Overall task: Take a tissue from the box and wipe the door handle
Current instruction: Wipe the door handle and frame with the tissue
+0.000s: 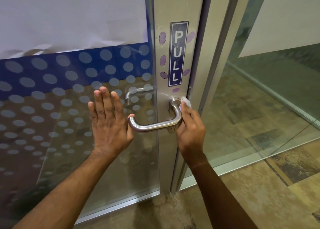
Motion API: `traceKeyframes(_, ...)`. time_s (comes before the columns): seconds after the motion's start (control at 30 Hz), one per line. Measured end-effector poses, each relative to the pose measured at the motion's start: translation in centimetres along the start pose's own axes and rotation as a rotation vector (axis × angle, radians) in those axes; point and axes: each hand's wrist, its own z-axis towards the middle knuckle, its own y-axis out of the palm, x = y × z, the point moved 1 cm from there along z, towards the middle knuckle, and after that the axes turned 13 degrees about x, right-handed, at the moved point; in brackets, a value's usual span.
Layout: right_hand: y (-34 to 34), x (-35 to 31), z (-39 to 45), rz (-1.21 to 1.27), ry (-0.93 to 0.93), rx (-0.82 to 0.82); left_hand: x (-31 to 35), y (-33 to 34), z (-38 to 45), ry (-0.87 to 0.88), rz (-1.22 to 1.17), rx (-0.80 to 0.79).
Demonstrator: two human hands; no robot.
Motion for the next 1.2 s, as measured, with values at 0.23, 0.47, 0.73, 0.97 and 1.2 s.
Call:
traceKeyframes(0.23,-0.5,-0.2,-0.2,0.014,0.088,-0.012,0.1,-0.2,0.1,-0.003,-0.018,-0.012)
traceKeyframes(0.47,-0.5,0.4,-0.3,-0.002,0.049,-0.046,0.2,-0.4,0.2,-0.010,-0.010,-0.031)
traceKeyframes(0.73,0.1,0.5,0.2,0.236,0.338,0.058,0.2,-0.4,0.3,-0.010,-0.019,-0.031)
traceKeyframes(0.97,-0.9,0.1,0.8,0.392,0.518,-0.002,0.1,-0.1,0.2,-0.002,-0.003,-0.009)
traceKeyframes(1.2,-1.2,-2.4,5.2,0.160,0.092,-0.345,0.2,-0.3,0.2,-0.007,0.007,-0.013)
